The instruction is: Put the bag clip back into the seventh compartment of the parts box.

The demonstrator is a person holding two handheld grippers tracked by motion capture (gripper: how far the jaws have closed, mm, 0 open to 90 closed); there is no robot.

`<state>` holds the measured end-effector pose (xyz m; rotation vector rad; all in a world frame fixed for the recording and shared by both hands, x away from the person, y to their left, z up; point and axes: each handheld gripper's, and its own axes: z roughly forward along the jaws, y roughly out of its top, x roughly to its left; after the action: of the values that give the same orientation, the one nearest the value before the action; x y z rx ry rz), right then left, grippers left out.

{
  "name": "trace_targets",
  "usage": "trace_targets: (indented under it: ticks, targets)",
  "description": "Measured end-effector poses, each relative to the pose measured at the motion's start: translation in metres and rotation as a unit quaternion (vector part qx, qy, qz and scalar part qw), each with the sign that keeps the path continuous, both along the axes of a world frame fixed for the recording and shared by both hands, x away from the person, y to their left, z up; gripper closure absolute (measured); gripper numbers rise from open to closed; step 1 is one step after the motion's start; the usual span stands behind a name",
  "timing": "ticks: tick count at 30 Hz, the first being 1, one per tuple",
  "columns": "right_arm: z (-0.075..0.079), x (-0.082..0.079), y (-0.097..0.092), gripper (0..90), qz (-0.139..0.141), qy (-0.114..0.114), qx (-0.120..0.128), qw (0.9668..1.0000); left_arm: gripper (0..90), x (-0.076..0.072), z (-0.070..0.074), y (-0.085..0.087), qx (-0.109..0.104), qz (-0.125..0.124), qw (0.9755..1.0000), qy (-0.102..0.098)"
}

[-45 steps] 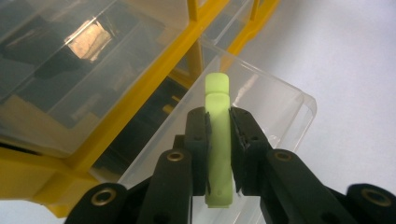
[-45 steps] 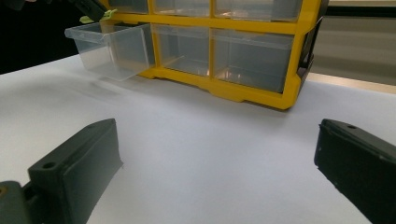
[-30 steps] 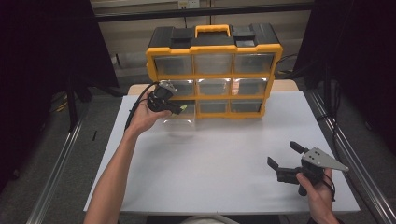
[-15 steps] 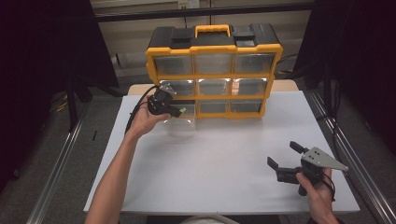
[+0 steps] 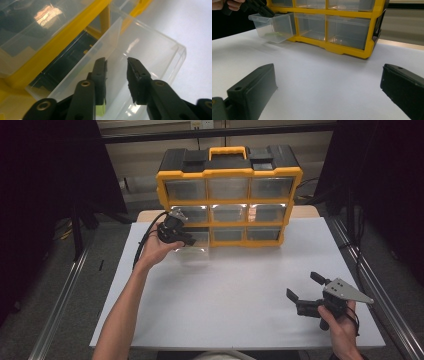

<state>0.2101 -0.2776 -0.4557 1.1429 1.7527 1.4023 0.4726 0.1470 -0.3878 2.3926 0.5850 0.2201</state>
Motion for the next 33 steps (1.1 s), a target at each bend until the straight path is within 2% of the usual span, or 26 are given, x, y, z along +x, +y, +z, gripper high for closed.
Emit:
trace_targets:
  ticks: [2,3,4,5,7,9,10,11,12,13,16,17,18,19,20,21,23,24,25,26,27,28,29,32,33]
  targets:
    - [0.0,0.0,-0.001,0.0,0.0,-0.001,0.0,1.0,62.2,-0.003,-0.002,-0.001,-0.021,0.02,0.9996,-0.003]
    - [0.0,0.0,-0.001,0.0,0.0,-0.001,0.0,1.0,60.3,-0.004,-0.001,0.0,-0.021,0.02,0.9996,-0.008]
    - [-0.001,0.0,-0.002,0.0,0.0,0.0,0.0,1.0,56.1,-0.006,-0.002,0.0,-0.032,0.035,0.9988,-0.009]
    - [-0.001,0.0,-0.002,0.0,0.0,0.0,0.0,1.0,56.1,-0.007,-0.003,0.001,-0.043,0.036,0.9983,-0.018]
    - [-0.002,0.001,-0.002,0.0,0.003,0.0,0.001,1.0,49.3,-0.008,-0.004,0.002,-0.059,0.052,0.9965,-0.029]
    - [-0.002,0.001,-0.003,0.0,0.001,0.001,0.002,1.0,46.8,-0.009,-0.004,0.002,-0.061,0.058,0.996,-0.03]
    - [-0.002,0.001,-0.003,0.0,0.001,0.004,0.005,1.0,38.8,-0.009,-0.004,0.0,-0.065,0.064,0.9949,-0.043]
    - [-0.002,0.001,-0.003,0.0,0.001,0.004,0.005,1.0,36.2,-0.009,-0.004,0.0,-0.065,0.064,0.9949,-0.043]
    - [-0.002,0.002,-0.004,0.0,0.0,0.002,0.004,1.0,36.2,-0.01,-0.004,-0.001,-0.072,0.07,0.9937,-0.051]
    - [-0.002,0.003,-0.003,0.0,0.001,0.002,0.005,1.0,26.9,-0.012,-0.003,-0.003,-0.074,0.072,0.9932,-0.055]
    - [-0.002,0.003,-0.003,0.0,0.001,0.002,0.001,1.0,22.9,-0.015,-0.003,-0.005,-0.076,0.071,0.9931,-0.055]
    - [-0.002,0.004,-0.002,0.0,0.003,0.002,0.001,1.0,21.3,-0.016,-0.004,-0.006,-0.084,0.08,0.9918,-0.056]
    - [-0.002,0.003,-0.002,0.0,0.005,0.003,0.002,1.0,16.3,-0.016,-0.004,-0.005,-0.079,0.079,0.9914,-0.068]
    - [-0.002,0.003,-0.001,0.0,0.004,0.003,0.0,1.0,9.5,-0.017,-0.004,-0.004,-0.077,0.084,0.9911,-0.069]
    - [-0.002,0.004,-0.001,0.0,0.003,0.003,0.0,1.0,8.7,-0.019,-0.003,-0.002,-0.086,0.093,0.9894,-0.073]
    - [-0.003,0.004,-0.002,0.0,0.001,0.002,-0.001,1.0,7.8,-0.019,-0.003,-0.002,-0.086,0.093,0.9894,-0.073]
    - [-0.003,0.004,-0.002,0.0,-0.002,0.006,0.002,1.0,5.0,-0.019,-0.004,0.0,-0.103,0.093,0.9881,-0.068]
    - [-0.003,0.004,-0.002,0.0,-0.002,0.006,0.002,1.0,5.0,-0.02,-0.004,0.002,-0.109,0.088,0.9876,-0.072]
    - [-0.003,0.004,-0.002,0.0,-0.003,0.006,0.001,1.0,3.4,-0.022,-0.004,0.005,-0.127,0.082,0.9851,-0.081]
    - [-0.003,0.004,-0.002,0.0,-0.003,0.006,0.001,1.0,3.4,-0.022,-0.004,0.005,-0.127,0.082,0.9851,-0.081]
    - [-0.003,0.004,-0.002,0.0,-0.005,0.007,0.0,1.0,3.4,-0.024,-0.004,0.006,-0.135,0.09,0.9834,-0.082]
    - [-0.003,0.003,-0.002,0.0,-0.004,0.009,0.001,1.0,3.4,-0.024,-0.004,0.006,-0.135,0.09,0.9834,-0.082]
    - [-0.003,0.003,-0.001,0.0,-0.005,0.006,-0.001,1.0,3.4,-0.027,-0.004,0.007,-0.133,0.093,0.982,-0.096]
    - [-0.002,0.002,-0.001,0.0,-0.002,0.008,-0.001,1.0,3.4,-0.031,-0.004,0.006,-0.138,0.093,0.9808,-0.101]
    - [-0.001,0.0,0.0,0.0,-0.003,0.005,-0.002,1.0,3.4,-0.035,-0.005,0.006,-0.153,0.096,0.9765,-0.118]
